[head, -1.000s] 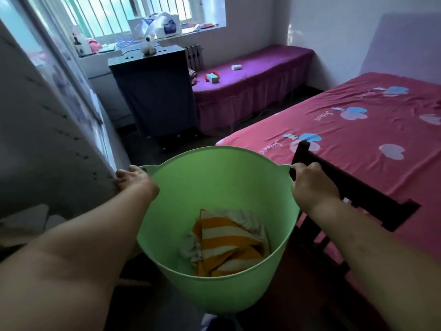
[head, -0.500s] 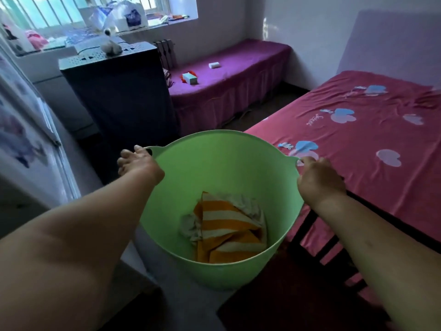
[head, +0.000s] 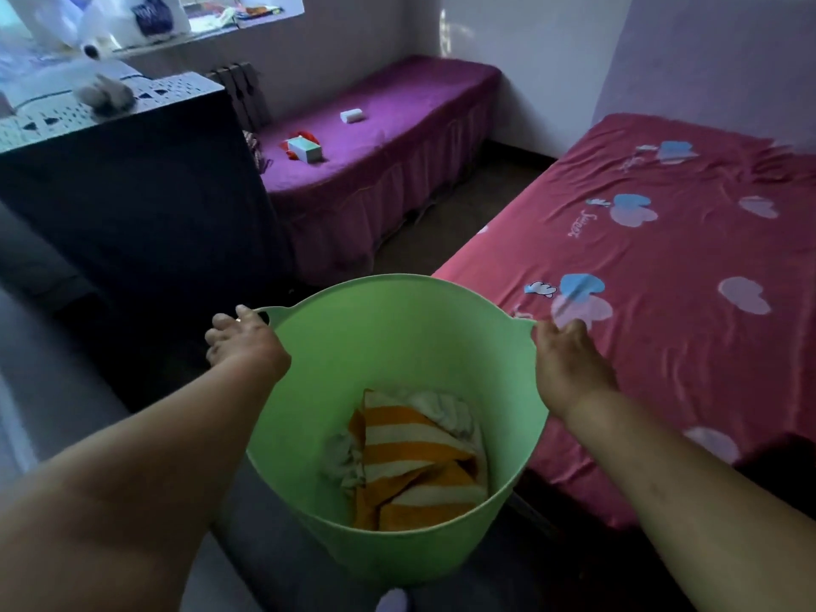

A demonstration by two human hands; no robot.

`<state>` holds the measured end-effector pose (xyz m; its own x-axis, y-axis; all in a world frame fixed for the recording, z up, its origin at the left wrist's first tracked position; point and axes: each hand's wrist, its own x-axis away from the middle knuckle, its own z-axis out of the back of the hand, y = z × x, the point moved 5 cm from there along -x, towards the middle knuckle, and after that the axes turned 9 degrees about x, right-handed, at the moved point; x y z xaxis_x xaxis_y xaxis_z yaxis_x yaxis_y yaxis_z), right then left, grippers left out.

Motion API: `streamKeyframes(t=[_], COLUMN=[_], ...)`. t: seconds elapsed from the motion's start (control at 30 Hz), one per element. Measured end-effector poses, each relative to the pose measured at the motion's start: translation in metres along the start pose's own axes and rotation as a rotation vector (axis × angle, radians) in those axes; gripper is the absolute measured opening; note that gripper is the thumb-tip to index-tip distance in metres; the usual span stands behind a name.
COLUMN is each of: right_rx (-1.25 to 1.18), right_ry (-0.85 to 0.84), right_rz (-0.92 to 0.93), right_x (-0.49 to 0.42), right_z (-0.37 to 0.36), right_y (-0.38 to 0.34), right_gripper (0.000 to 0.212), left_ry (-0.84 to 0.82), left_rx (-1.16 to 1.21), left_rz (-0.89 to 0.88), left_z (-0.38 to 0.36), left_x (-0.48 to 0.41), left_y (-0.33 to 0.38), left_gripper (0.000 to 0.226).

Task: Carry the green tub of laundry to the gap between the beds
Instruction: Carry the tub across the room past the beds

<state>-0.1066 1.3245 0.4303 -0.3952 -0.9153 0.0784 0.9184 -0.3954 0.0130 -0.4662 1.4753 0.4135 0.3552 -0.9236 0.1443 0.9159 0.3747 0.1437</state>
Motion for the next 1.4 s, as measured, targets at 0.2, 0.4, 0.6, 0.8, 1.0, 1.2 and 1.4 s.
streamKeyframes(t=[0.2,0.4,0.6,0.8,1.0,1.2,1.4], right_rx=[0.059,0.012,-0.019,-0.068,-0.095,-0.103,-0.096], right_ry=[-0.041,0.022,0.127,0.170,0.116,0.050,0.036], right_rz=[-0.008,-0.018,-0.006,-0.005,-0.110,-0.275,-0.396], right_x=[-0.064,-0.121,-0.168,-0.239,-0.326,-0.407,-0.484], right_z=[0.003,0.017,0.036,0.048,0.042,0.035,0.037], right_y=[-0.060,-0.099,-0.125,-0.171,-0.227,-0.268,-0.283], right_gripper=[0.045,0.041,0.037,0.040,0.045,0.038,0.041], left_ry=[-0.003,0.038,0.082,0.125,0.093,0.011,-0.034], left_rx=[-0.002,0.029,0.070,0.068,0.020,-0.012,-0.017], left_rz=[-0.037,-0.075,-0.069,-0.073,-0.102,-0.187,-0.287], left_z=[0.019,0.051,0.073,0.086,0.087,0.088,0.085], left_x=[-0.095,-0.164,-0.206,-0.270,-0.376,-0.488,-0.571], left_y=[0.017,0.036,0.052,0.062,0.080,0.129,0.206], left_gripper=[0.102,0.103,0.107,0.108,0.110,0.109,0.111])
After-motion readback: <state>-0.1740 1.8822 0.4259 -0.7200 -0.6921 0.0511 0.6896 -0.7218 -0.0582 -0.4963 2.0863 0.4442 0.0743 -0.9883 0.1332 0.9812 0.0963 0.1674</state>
